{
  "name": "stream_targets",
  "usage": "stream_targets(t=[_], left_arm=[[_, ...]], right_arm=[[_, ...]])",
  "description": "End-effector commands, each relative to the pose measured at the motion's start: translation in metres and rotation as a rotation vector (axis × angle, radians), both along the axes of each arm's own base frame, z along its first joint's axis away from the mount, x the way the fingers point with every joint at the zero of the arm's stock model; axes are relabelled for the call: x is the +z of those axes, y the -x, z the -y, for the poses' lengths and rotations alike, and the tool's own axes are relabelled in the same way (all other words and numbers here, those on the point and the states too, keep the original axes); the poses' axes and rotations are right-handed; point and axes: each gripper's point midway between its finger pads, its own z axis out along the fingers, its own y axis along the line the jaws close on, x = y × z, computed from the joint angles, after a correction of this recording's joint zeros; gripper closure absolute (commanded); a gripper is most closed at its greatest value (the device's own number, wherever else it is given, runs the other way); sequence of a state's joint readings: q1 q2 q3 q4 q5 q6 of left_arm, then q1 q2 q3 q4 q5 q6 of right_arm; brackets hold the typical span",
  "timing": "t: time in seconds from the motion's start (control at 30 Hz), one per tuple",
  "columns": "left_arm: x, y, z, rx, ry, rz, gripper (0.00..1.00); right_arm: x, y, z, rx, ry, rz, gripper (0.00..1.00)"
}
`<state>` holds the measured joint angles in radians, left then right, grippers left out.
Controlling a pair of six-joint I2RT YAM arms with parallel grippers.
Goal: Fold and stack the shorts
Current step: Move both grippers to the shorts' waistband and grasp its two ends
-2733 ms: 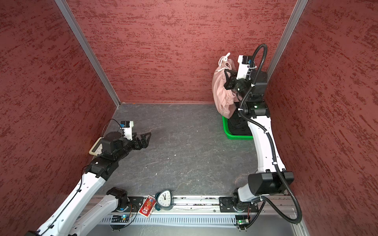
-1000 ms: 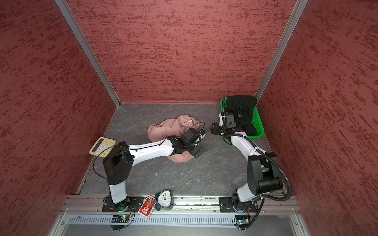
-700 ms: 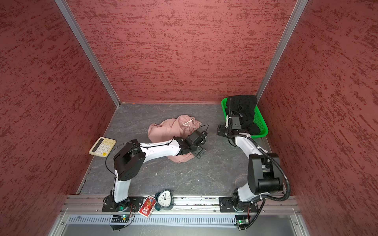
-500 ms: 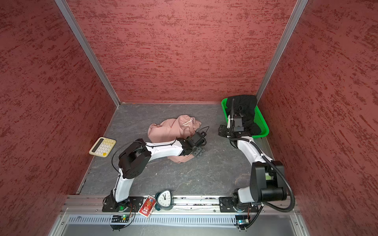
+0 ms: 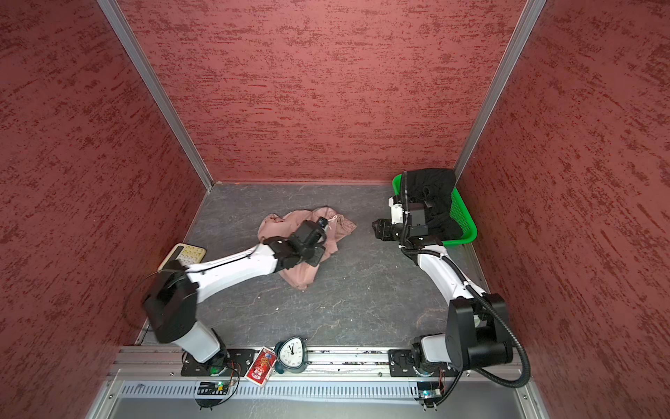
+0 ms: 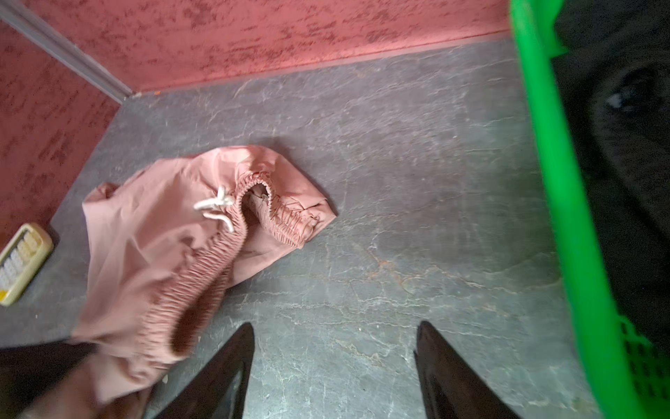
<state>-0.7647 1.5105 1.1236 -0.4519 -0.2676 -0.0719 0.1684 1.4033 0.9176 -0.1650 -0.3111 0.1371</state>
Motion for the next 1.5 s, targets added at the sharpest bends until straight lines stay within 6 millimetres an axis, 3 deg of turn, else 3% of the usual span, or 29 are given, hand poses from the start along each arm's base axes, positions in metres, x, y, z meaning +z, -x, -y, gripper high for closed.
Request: stream_targets(t=[0.0,0.1,0.17,0.3,0.43,0.53,0.7,0.8,0.9,1.1,1.23,1.47], left_arm=[[0.01,0.019,-0.036,0.004,0.045,-0.034,1.0],[0.003,0.023,-0.073,0.083,0.039,-0.053,1.0],[0.0,0.026,-0.088,0.125,0.039,-0.055,1.0],[0.0,0.026,-0.1,0.178,0.064,-0.036,1.0],[0.004,0.02,-0.105,0.207,0.087,-0.036,1.0],[0.008,0.017,-0.106,0.211,0.076,-0.028,1.0],[0.013,0.018,-0.111,0.216,0.058,-0.024,1.0],[0.012,0.02,-0.121,0.242,0.035,-0.024,1.0],[0.008,0.019,-0.132,0.281,0.012,-0.029,1.0],[0.008,0.009,-0.143,0.324,0.011,-0.018,1.0],[0.008,-0.002,-0.147,0.346,0.019,-0.024,1.0],[0.013,-0.018,-0.143,0.335,0.017,-0.022,1.0]], right_arm=[[-0.013,-0.002,-0.039,0.141,0.072,0.027,0.27],[-0.032,0.002,-0.071,0.229,0.113,0.01,0.27],[-0.041,0.003,-0.086,0.257,0.13,0.012,0.26],[-0.055,0.003,-0.111,0.33,0.178,0.028,0.24],[-0.075,0.018,-0.144,0.447,0.293,0.06,0.23],[-0.09,0.013,-0.15,0.429,0.334,0.065,0.23],[-0.109,-0.013,-0.14,0.308,0.398,0.067,0.25],[-0.107,-0.023,-0.141,0.26,0.382,0.087,0.32],[-0.108,-0.026,-0.145,0.254,0.363,0.083,0.47],[-0.101,-0.023,-0.146,0.26,0.359,0.03,0.99],[-0.081,-0.011,-0.143,0.266,0.357,-0.074,1.0],[-0.04,0.026,-0.13,0.29,0.307,-0.226,1.0]])
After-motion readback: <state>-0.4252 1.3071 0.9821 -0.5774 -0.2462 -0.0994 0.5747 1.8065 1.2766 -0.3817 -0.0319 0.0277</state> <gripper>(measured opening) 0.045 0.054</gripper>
